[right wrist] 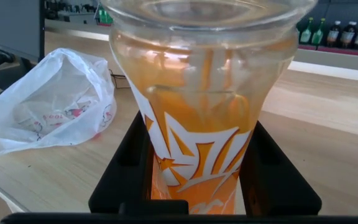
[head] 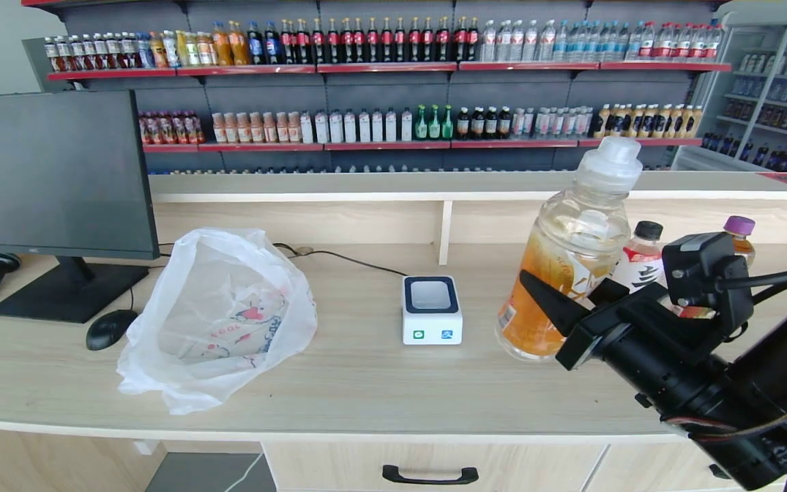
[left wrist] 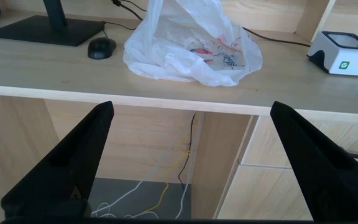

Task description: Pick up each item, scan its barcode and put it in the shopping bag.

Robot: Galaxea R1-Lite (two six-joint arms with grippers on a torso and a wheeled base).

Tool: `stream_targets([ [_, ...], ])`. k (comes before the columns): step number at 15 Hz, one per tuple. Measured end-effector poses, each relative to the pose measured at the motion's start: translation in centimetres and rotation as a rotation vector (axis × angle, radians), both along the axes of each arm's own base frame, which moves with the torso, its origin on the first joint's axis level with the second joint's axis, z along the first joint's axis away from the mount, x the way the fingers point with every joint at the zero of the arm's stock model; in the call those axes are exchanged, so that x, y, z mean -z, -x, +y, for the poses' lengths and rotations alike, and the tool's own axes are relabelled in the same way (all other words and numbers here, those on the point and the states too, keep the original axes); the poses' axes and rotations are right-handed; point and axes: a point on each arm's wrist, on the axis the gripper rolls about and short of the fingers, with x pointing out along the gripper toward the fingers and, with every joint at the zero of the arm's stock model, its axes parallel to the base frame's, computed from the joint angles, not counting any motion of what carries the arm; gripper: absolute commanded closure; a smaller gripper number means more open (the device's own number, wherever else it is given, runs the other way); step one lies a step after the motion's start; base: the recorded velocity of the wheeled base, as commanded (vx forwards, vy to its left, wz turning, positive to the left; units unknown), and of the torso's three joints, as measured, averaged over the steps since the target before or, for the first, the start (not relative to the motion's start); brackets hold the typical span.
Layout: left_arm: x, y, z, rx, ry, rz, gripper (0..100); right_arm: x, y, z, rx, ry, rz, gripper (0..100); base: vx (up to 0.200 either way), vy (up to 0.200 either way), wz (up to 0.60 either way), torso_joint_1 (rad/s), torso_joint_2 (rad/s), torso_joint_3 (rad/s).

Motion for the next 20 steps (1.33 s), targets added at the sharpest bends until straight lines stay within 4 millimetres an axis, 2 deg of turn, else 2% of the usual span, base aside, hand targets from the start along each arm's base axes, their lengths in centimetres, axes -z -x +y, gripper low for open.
stream_targets([
  [5,0.0,0.0,0.0,0.0,0.001,0.001,0,-0.2,0.2,-0.2,0.005,-0.006,-0.003,100,0.0,0.2,0.0,0.008,0.01,0.001],
  [8,0.0,0.0,0.0,0.001,0.0,0.0,0,-0.5,0.6,0.2,-0.032,-0.009,-0.019,100,0.0,0.0,0.0,0.0,0.0,0.0],
  [10,0.0,0.0,0.0,0.002,-0.001,0.001,0,-0.3,1.6,1.5,-0.144,0.011,-0.025,100,0.0,0.0,0.0,0.0,0.0,0.0],
  [12,0.0,0.0,0.0,0.0,-0.001,-0.003,0,0.2,1.7,2.1,-0.169,0.032,-0.012,100,0.0,0.0,0.0,0.0,0.0,0.0],
  [14,0.0,0.0,0.0,0.001,-0.001,0.0,0,0.2,1.0,2.8,-0.173,0.031,-0.019,100,0.0,0.0,0.0,0.0,0.0,0.0],
  [16,0.0,0.0,0.0,0.002,-0.001,0.0,0,-0.1,-0.4,3.0,-0.137,0.058,-0.059,100,0.0,0.0,0.0,0.0,0.0,0.0],
  [20,0.0,0.0,0.0,0.002,-0.001,0.0,0,0.0,-3.8,2.8,-0.163,0.324,-0.275,100,0.0,0.0,0.0,0.0,0.0,0.0],
])
